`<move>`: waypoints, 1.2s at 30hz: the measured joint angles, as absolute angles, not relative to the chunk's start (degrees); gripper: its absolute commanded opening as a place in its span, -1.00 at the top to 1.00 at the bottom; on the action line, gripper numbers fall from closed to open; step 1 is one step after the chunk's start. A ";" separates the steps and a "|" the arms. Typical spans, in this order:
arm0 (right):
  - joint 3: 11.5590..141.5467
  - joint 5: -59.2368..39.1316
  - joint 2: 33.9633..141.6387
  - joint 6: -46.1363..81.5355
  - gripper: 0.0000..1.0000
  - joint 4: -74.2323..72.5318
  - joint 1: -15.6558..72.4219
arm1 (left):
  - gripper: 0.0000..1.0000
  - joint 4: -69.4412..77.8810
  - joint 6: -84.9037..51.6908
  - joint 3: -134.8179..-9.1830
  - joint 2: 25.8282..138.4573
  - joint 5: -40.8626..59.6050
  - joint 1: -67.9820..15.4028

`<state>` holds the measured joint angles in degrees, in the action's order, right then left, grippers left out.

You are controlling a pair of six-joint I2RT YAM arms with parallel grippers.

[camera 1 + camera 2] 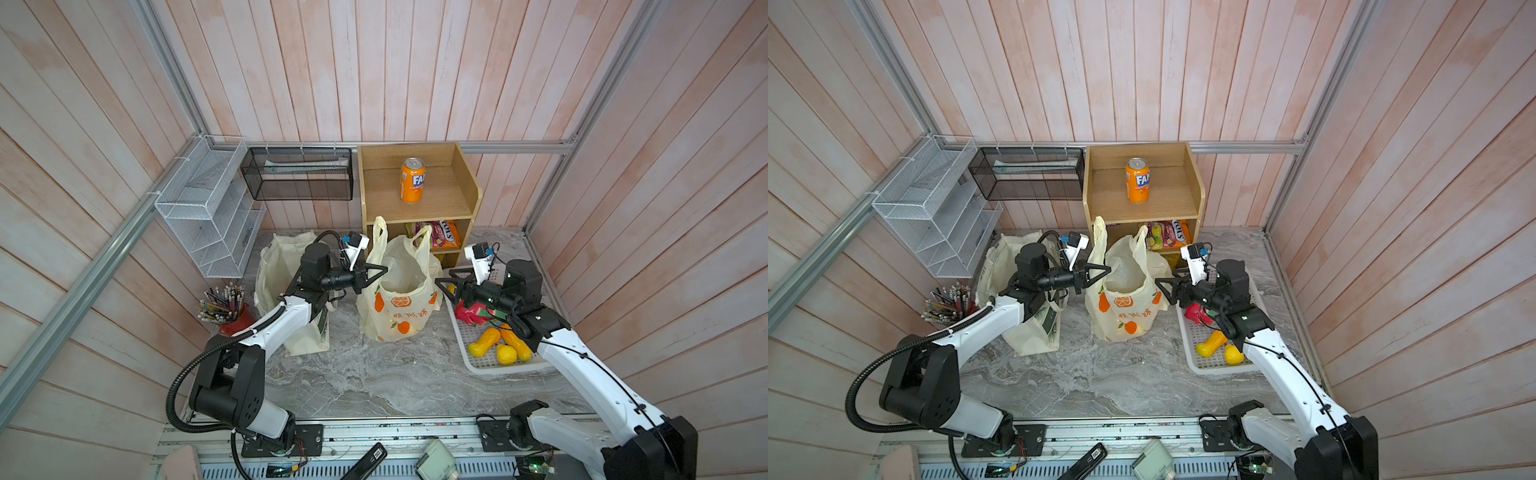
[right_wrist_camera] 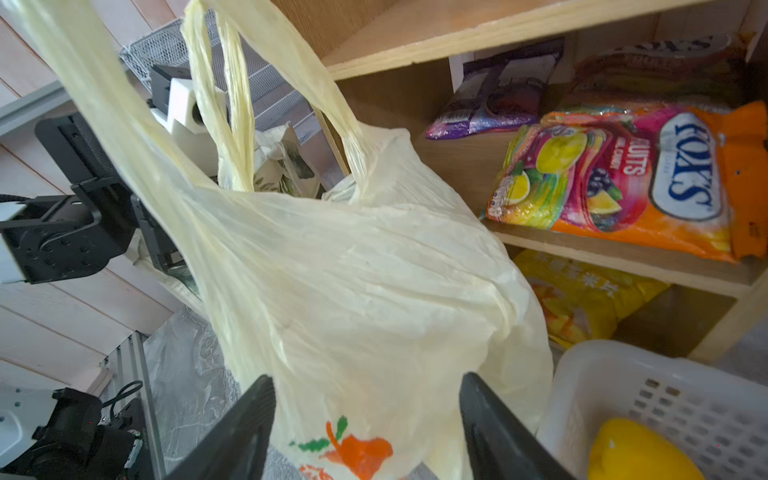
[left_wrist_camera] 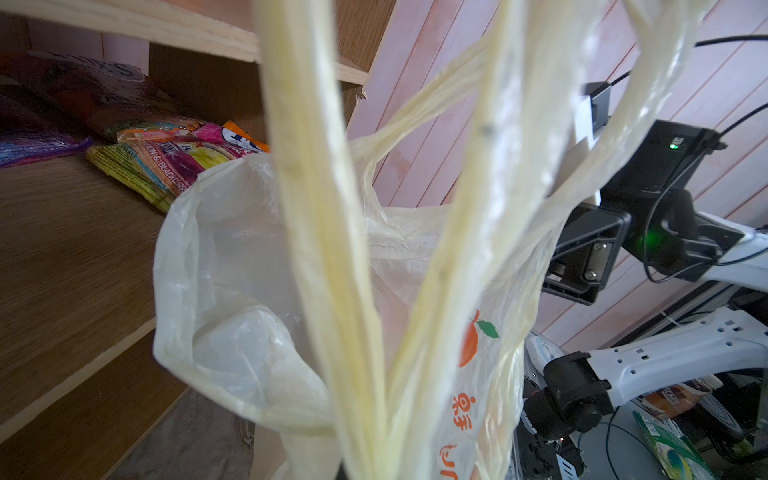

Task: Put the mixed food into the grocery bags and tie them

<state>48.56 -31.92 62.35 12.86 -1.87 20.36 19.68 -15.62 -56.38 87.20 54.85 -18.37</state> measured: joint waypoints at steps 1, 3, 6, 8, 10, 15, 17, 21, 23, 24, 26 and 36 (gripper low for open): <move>48.88 -32.10 63.53 12.56 -0.40 -2.66 20.91 | 1.00 19.64 -15.62 -56.51 87.35 55.09 -18.37; 50.13 -32.14 66.50 11.97 -0.41 -3.84 22.02 | 1.00 19.38 -15.62 -56.80 87.70 55.37 -18.37; 53.56 -31.75 72.05 11.27 -0.41 -5.19 23.38 | 1.00 19.00 -15.49 -57.06 88.09 55.75 -18.37; 56.27 -30.81 75.61 10.72 -0.42 -5.91 23.73 | 1.00 18.74 -15.20 -57.41 88.47 56.18 -18.37; 59.00 -29.26 78.85 10.24 -0.45 -6.92 23.75 | 1.00 18.35 -14.96 -57.82 88.86 56.66 -18.37; 63.53 -27.07 84.23 9.19 -0.47 -9.23 23.75 | 1.00 17.43 -14.57 -57.87 89.34 57.56 -18.37; 65.01 -27.09 86.08 8.82 -0.43 -9.58 23.75 | 1.00 17.28 -14.52 -57.87 89.49 58.04 -18.37; 66.72 -28.21 89.27 8.12 0.14 -10.28 23.75 | 1.00 16.75 -14.48 -58.04 89.60 58.30 -18.37; 66.76 -29.06 89.84 7.84 0.47 -10.20 23.75 | 1.00 16.51 -14.41 -58.30 89.65 58.50 -18.37; 66.72 -29.56 89.89 7.92 0.64 -10.17 23.75 | 1.00 16.29 -14.39 -58.50 89.69 58.59 -18.37; 66.54 -30.35 89.69 7.70 0.94 -10.48 23.75 | 1.00 16.25 -14.39 -58.74 89.78 58.78 -18.35; 56.01 -30.44 77.14 11.57 1.00 -12.08 23.79 | 1.00 20.45 -19.00 -57.69 89.12 58.33 -17.89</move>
<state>56.01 -30.44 77.14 11.57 -12.08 23.79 20.45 -19.00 -57.69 89.12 58.33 -17.89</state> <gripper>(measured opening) 0.047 0.047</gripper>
